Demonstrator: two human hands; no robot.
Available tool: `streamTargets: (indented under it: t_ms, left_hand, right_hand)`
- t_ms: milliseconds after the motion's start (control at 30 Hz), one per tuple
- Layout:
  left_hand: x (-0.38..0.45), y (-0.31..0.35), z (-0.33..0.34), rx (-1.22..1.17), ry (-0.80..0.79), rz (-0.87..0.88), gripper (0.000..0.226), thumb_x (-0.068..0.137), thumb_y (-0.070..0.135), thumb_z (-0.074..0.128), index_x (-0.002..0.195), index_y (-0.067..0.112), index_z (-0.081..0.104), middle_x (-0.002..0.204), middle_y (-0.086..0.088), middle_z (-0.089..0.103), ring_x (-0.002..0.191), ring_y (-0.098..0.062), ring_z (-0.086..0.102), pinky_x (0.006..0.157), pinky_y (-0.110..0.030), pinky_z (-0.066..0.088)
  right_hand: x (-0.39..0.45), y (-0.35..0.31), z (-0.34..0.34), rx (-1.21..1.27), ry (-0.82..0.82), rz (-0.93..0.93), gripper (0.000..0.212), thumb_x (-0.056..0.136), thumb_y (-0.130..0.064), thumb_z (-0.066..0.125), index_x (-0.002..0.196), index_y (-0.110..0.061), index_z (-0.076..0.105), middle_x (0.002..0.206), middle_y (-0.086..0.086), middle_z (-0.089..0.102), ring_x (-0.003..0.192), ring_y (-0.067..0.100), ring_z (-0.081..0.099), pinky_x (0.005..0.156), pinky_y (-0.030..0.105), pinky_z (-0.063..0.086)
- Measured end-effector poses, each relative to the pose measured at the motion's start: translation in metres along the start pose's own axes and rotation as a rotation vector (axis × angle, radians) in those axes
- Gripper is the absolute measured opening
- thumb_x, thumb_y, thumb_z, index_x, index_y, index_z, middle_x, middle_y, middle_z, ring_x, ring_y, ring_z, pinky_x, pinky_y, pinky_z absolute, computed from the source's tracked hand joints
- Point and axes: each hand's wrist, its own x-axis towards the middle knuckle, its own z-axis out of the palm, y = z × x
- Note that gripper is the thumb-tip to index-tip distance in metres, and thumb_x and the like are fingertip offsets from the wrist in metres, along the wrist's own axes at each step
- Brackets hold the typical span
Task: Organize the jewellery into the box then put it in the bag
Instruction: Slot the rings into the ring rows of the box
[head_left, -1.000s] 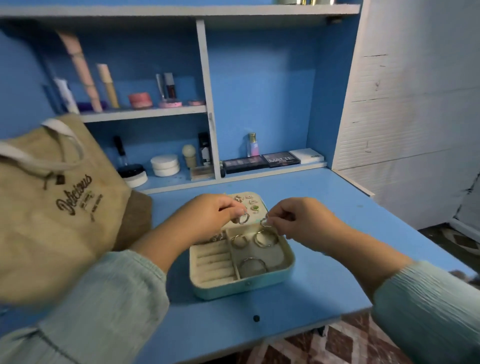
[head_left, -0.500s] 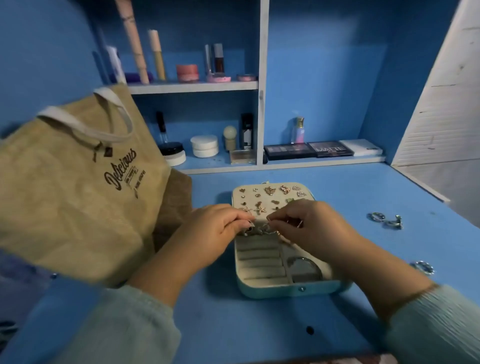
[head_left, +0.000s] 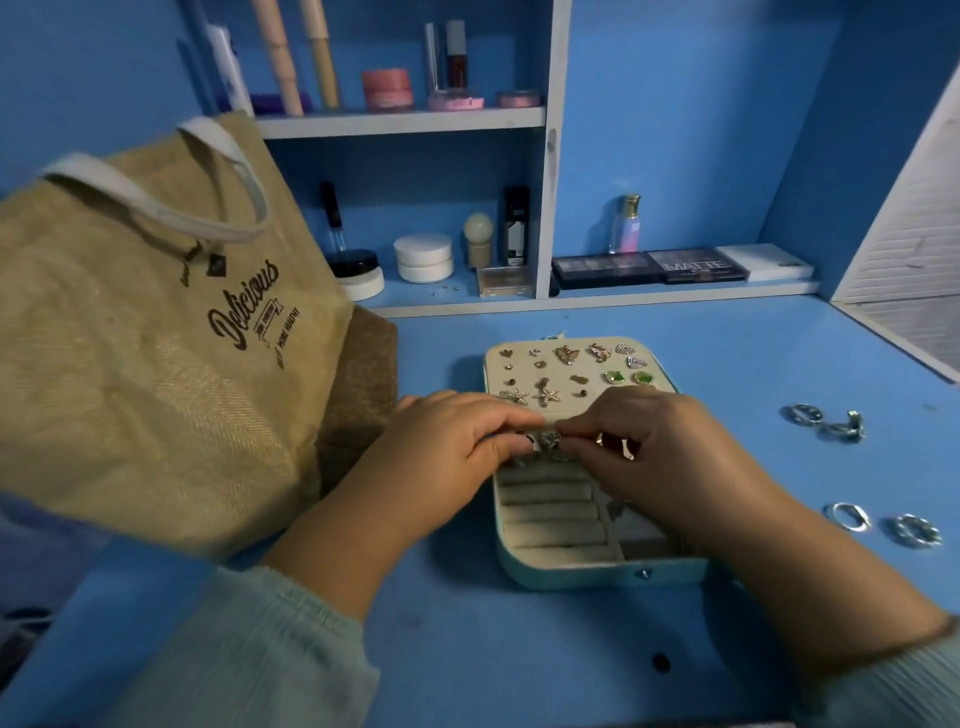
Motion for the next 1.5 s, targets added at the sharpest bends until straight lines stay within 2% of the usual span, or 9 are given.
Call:
streamTargets:
  t_ms: [100, 200, 400, 567, 700, 800, 933, 1267, 1500]
  left_hand:
    - [0.0, -0.001, 0.0, -0.026, 0.018, -0.019, 0.02, 0.088, 0.039, 0.057, 0.107, 0.043, 0.061, 0.075, 0.036, 0.044, 0.075, 0.02, 0.039, 0.077, -0.02, 0.022]
    - [0.001, -0.001, 0.0, -0.005, 0.016, 0.0, 0.018, 0.087, 0.04, 0.056, 0.104, 0.04, 0.064, 0.081, 0.037, 0.043, 0.08, 0.016, 0.04, 0.079, -0.021, 0.022]
    - [0.001, -0.008, 0.002, -0.04, 0.093, 0.057, 0.018, 0.084, 0.04, 0.063, 0.101, 0.036, 0.07, 0.087, 0.031, 0.048, 0.097, -0.006, 0.053, 0.09, -0.039, 0.041]
    - [0.0, -0.011, 0.002, 0.062, 0.148, 0.103, 0.044, 0.076, 0.059, 0.045, 0.101, 0.034, 0.072, 0.089, 0.025, 0.055, 0.089, -0.003, 0.05, 0.078, -0.027, 0.029]
    - [-0.002, -0.009, 0.0, 0.103, 0.106, 0.082, 0.033, 0.079, 0.047, 0.061, 0.109, 0.035, 0.068, 0.097, 0.023, 0.056, 0.095, -0.004, 0.048, 0.08, -0.025, 0.02]
    - [-0.002, -0.006, -0.001, 0.1, 0.072, 0.042, 0.03, 0.082, 0.04, 0.066, 0.112, 0.041, 0.064, 0.096, 0.029, 0.05, 0.086, 0.011, 0.04, 0.08, -0.021, 0.018]
    - [-0.002, -0.006, -0.002, 0.069, 0.04, 0.019, 0.024, 0.082, 0.04, 0.065, 0.107, 0.041, 0.064, 0.087, 0.034, 0.044, 0.08, 0.022, 0.036, 0.078, -0.02, 0.02]
    - [-0.005, 0.0, -0.006, -0.152, 0.014, -0.022, 0.026, 0.077, 0.036, 0.069, 0.082, 0.054, 0.051, 0.087, 0.024, 0.058, 0.082, -0.001, 0.047, 0.07, -0.013, 0.031]
    - [-0.005, -0.004, -0.007, -0.166, -0.02, -0.028, 0.023, 0.077, 0.038, 0.068, 0.084, 0.055, 0.054, 0.085, 0.025, 0.057, 0.08, -0.002, 0.046, 0.064, -0.009, 0.031]
  right_hand:
    - [0.0, -0.001, -0.001, 0.023, -0.015, 0.044, 0.01, 0.08, -0.019, 0.072, 0.089, -0.023, 0.075, 0.07, -0.016, 0.058, 0.073, -0.004, 0.05, 0.063, 0.012, 0.039]
    - [0.0, 0.002, 0.0, 0.039, 0.002, 0.038, 0.009, 0.078, -0.019, 0.073, 0.086, -0.021, 0.076, 0.071, -0.013, 0.062, 0.072, -0.004, 0.05, 0.064, 0.01, 0.038]
    - [-0.003, 0.007, 0.001, 0.051, 0.005, -0.001, 0.012, 0.078, -0.02, 0.072, 0.089, -0.023, 0.076, 0.072, -0.007, 0.063, 0.069, -0.005, 0.051, 0.062, 0.018, 0.041]
    - [-0.004, 0.006, 0.002, 0.023, -0.009, 0.004, 0.016, 0.08, -0.015, 0.07, 0.093, -0.023, 0.075, 0.078, -0.004, 0.064, 0.07, 0.01, 0.054, 0.061, 0.041, 0.05]
    - [-0.004, 0.004, 0.001, 0.014, -0.014, 0.016, 0.015, 0.08, -0.014, 0.071, 0.092, -0.022, 0.075, 0.078, -0.006, 0.065, 0.068, 0.0, 0.051, 0.064, 0.035, 0.049]
    - [-0.003, 0.0, 0.001, 0.019, -0.023, 0.062, 0.018, 0.081, -0.015, 0.071, 0.094, -0.026, 0.074, 0.076, -0.02, 0.058, 0.072, -0.012, 0.049, 0.065, 0.025, 0.045]
    - [-0.003, -0.002, -0.001, -0.004, -0.052, 0.117, 0.016, 0.082, -0.019, 0.068, 0.093, -0.03, 0.071, 0.076, -0.024, 0.055, 0.076, -0.008, 0.049, 0.067, 0.027, 0.046]
    - [-0.005, 0.001, 0.0, 0.051, 0.041, 0.04, 0.015, 0.079, -0.008, 0.07, 0.085, -0.022, 0.072, 0.071, -0.021, 0.054, 0.075, 0.001, 0.053, 0.06, 0.019, 0.043]
    - [-0.007, 0.003, 0.002, 0.098, 0.036, 0.05, 0.017, 0.079, -0.008, 0.07, 0.084, -0.023, 0.073, 0.072, -0.017, 0.057, 0.071, 0.004, 0.053, 0.06, 0.028, 0.045]
